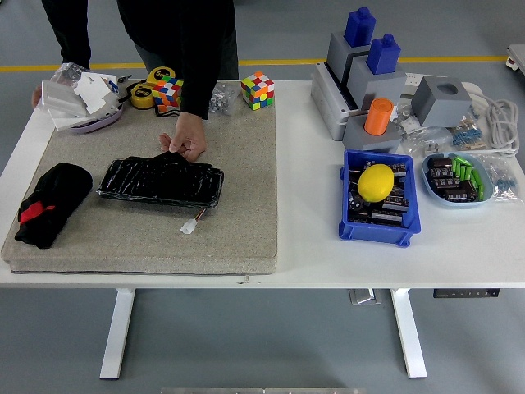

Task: Pick the rag up,wipe the panel,place it on the desk

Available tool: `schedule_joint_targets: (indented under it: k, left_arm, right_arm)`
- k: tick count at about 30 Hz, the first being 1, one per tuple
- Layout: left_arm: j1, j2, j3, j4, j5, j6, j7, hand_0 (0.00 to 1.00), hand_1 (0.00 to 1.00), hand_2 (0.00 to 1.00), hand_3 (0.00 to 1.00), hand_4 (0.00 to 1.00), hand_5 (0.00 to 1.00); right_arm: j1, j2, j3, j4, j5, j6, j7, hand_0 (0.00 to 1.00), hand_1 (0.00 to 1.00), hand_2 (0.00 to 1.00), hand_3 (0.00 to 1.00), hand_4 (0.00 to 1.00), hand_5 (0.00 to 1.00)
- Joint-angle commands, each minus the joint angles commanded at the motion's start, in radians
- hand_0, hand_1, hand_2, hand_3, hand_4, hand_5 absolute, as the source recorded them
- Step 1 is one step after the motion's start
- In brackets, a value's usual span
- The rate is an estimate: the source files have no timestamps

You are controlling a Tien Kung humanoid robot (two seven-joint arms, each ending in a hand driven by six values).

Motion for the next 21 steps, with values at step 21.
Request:
schedule_joint_targets:
  k: [21]
  left_arm:
    - [-0.188, 0.226, 0.118, -0.039, -0.114, -0.036, 0.020, 0.382, 0.604, 0.668, 0.752, 0.981, 0.631]
  right_arm:
    - [0.006, 0.015, -0.027, -0.004, 0.005, -0.012, 0.006, 0.713, 0.611, 0.671, 0.605, 0.998, 0.584]
